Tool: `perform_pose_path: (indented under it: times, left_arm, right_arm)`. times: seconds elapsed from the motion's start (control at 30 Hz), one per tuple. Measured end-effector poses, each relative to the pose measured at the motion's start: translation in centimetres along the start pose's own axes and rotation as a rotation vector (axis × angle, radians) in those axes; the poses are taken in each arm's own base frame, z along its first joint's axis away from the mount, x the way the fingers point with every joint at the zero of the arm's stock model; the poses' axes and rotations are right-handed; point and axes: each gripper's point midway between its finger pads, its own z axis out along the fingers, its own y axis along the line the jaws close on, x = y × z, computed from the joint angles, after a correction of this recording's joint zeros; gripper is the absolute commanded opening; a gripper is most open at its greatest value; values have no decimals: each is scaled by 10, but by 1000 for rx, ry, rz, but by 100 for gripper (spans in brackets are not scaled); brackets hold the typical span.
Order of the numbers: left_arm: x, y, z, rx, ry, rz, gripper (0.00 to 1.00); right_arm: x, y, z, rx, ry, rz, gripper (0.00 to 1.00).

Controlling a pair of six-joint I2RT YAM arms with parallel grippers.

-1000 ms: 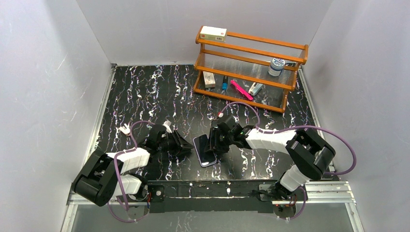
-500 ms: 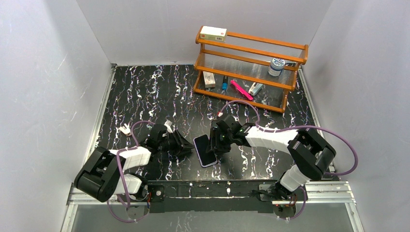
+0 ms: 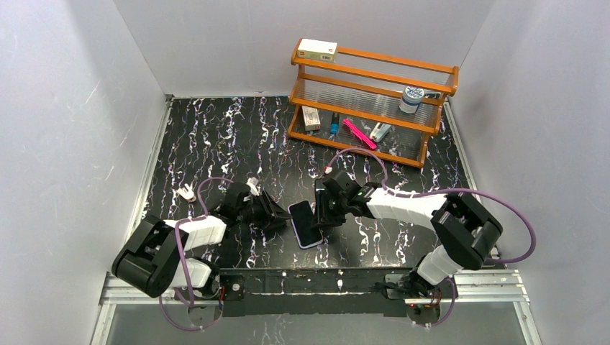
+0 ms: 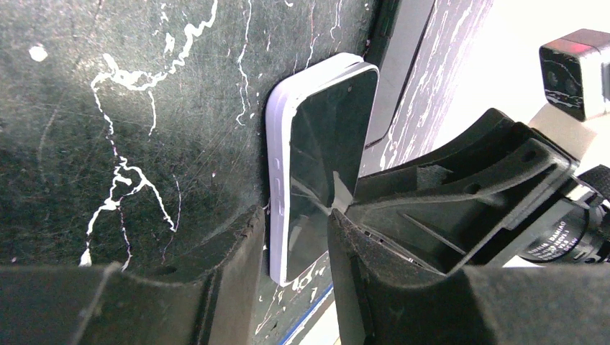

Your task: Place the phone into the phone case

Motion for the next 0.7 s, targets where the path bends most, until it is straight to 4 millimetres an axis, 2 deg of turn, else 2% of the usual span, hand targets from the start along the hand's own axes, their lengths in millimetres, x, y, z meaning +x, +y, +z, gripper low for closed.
perform_pose_path:
  times: [0.07,0.17,0.3,0.43,0.7]
  left_arm:
    - [0,0,0,-1,0,0,36]
    - [1,1,0,-5,3,1,36]
    - [4,6,0,-30,13,11,36]
    - [5,11,-1,-68,23,41,36]
    - [3,16,-4,-104,17,84,31]
  right_arm:
    - [1,-2,4,7,9,-2,31]
    - [3,-2,8,-2,20,-10,18]
    - [5,10,10,-64,37,-23,9]
    - [6,18,13,-113,46,-26,9]
    - [9,26,22,-159,72,-5,13]
